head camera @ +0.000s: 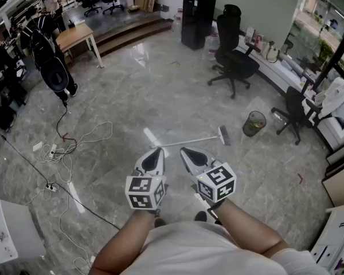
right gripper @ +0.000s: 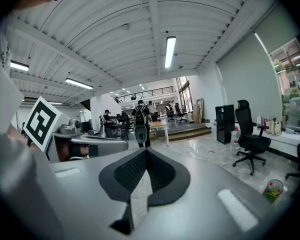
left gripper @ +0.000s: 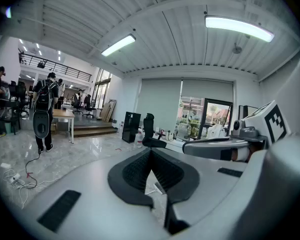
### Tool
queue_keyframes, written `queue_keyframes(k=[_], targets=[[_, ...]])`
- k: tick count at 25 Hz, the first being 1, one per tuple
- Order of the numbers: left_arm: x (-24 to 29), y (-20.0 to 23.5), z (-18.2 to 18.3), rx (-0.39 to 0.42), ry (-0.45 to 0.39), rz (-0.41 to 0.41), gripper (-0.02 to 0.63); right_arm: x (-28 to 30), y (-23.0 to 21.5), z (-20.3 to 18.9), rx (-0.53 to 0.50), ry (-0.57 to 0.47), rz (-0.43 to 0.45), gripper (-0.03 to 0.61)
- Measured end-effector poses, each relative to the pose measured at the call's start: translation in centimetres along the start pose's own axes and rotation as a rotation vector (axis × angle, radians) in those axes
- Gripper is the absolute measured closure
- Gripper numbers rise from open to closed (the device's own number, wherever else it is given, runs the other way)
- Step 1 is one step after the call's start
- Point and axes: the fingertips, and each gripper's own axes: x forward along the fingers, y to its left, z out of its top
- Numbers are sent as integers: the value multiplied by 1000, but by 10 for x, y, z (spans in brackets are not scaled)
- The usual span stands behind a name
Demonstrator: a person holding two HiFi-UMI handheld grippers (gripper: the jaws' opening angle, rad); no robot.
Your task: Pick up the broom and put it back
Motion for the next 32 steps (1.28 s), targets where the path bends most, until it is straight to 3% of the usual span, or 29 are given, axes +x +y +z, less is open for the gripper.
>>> queue_keyframes(k=[11, 19, 26, 32], targets=[[-13, 37, -2, 4, 16, -54, 609, 31, 43, 7, -20, -4, 13, 581], [-27, 93, -8, 7, 28, -79, 611, 74, 72, -8, 7, 26, 2, 580], [17, 141, -15, -52, 41, -46, 611, 137, 30, -12, -2, 74, 38, 580], [122, 216, -28, -93, 78, 30, 609, 244, -50, -26, -4, 115, 101, 579]])
